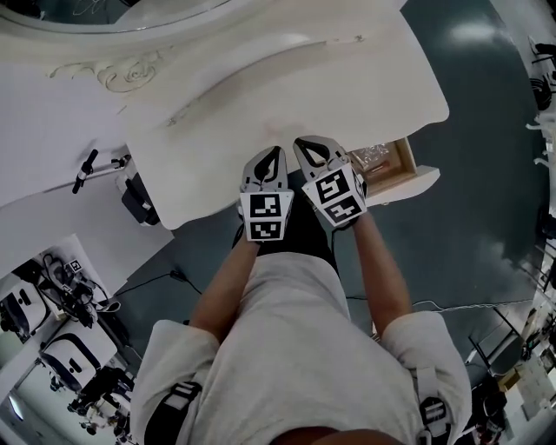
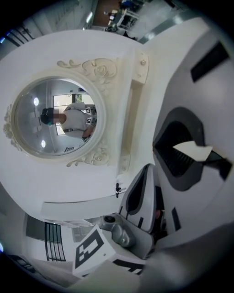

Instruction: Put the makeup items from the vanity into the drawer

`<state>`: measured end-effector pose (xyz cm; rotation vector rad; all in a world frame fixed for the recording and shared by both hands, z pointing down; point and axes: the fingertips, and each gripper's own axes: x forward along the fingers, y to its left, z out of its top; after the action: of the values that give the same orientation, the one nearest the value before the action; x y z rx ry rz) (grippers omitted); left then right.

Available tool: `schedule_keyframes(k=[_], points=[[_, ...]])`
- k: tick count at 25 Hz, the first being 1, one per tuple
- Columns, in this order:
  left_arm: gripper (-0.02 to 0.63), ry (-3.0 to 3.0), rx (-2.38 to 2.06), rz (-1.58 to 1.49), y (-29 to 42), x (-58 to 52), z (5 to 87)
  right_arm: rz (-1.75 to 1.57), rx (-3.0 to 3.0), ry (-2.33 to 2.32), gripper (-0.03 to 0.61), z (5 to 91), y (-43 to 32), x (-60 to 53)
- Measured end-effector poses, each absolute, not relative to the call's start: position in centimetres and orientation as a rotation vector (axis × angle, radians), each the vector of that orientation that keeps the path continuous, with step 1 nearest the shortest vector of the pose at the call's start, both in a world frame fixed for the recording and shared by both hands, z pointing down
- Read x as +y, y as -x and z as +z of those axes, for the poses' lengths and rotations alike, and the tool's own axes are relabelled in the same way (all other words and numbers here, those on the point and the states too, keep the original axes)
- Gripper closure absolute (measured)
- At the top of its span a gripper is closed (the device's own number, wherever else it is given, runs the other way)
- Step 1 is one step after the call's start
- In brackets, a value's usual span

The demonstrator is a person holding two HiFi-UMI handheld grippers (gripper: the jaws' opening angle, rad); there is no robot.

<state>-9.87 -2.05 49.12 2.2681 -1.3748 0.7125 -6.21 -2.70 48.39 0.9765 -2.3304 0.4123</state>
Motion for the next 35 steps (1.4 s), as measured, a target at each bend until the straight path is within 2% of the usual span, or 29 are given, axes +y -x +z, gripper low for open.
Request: schedule_keyframes(k=[20, 21, 23, 24, 29, 35], points=[[0.608, -2.153, -1.415, 0.723, 15.3, -4.7, 51.7, 0.418, -2.248, -0.887, 0.561, 51.6, 10.4, -5.5], [0.607, -2.147, -1.416, 0.723, 15.5, -4.8, 51.8, 0.416, -2.24, -0.882, 0.554, 51.9, 10.5, -5.6], [0.608, -2.135, -1.419, 0.721, 15.9, -5.0, 52.2, 0.419, -2.228, -0.865, 0.456, 52.6, 10.8, -5.9], [0.609, -2.128, -1.421, 0.72, 16.1, -5.1, 52.4, 0.424, -2.225, -0.854, 0.445, 52.8, 11.0, -6.1], [0.609, -2.099, -1.427, 0.723, 17.0, -5.1, 53.1, 0.421, -2.198, -0.823, 0.445, 54.0, 11.7, -6.6], [0.608, -2.084, -1.421, 0.725, 17.5, -5.2, 53.7, 0.432, -2.162, -0.781, 0.402, 55.7, 12.3, -6.8]])
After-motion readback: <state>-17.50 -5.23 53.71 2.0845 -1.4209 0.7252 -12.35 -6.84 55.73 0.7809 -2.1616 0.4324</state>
